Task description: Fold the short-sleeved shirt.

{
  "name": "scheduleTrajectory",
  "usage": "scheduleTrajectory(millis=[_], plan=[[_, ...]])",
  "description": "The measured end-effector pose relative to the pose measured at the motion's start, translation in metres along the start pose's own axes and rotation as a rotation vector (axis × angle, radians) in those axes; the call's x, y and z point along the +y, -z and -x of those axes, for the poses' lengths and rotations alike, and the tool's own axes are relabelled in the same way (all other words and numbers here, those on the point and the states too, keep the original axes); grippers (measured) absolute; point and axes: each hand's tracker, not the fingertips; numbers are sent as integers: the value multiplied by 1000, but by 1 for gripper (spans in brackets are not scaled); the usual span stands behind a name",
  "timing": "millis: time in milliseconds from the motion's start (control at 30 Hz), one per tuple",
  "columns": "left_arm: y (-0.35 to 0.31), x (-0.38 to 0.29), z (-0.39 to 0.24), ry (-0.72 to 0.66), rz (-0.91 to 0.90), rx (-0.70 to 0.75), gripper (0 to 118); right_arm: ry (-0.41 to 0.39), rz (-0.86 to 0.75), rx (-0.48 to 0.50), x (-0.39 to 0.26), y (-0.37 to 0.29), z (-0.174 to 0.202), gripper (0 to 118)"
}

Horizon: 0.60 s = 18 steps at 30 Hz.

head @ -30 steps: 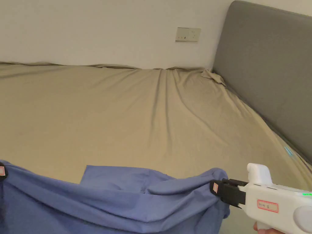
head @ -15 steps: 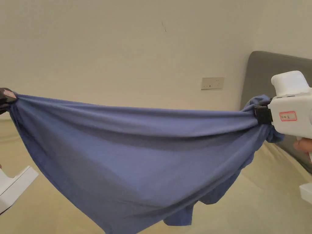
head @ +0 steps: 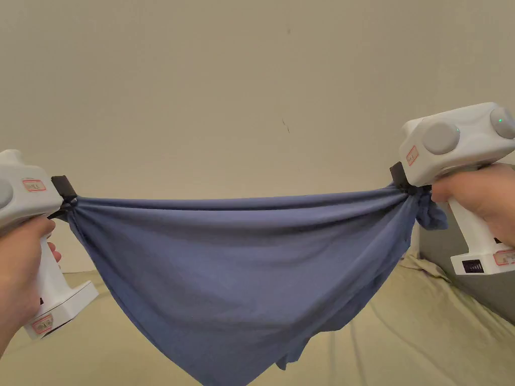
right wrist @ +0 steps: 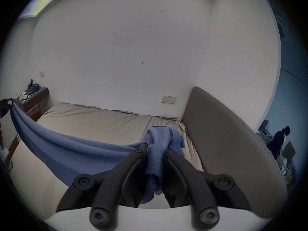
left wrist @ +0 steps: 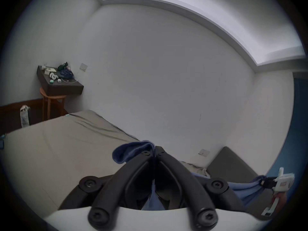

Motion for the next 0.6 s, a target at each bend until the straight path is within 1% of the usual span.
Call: scheduleTrajectory(millis=[67,133,233,367,467,500,567,600], plan=[[13,-12,5,3,20,5,0,6,16,-16,-4,14,3,17],[30,-28,15,-10,61,20,0,32,49,15,-19,31,6,17],[47,-57,33,-52,143,26,0,57,87,18,-49,58,15,17],[57,-100,47,-15,208,61,0,30,112,55,-97,87,29,17],[61,-134,56,17,259,70,0,30,135,77,-133,104,42,17],[60,-148,60,20,284,67,0,24,157,110,-147,108,46,17],[54,-173,69,17,338,53,0,18,198,126,-175,114,54,17],[49,-187,74,21,375,43,0,8,213,153,-194,115,56,17]])
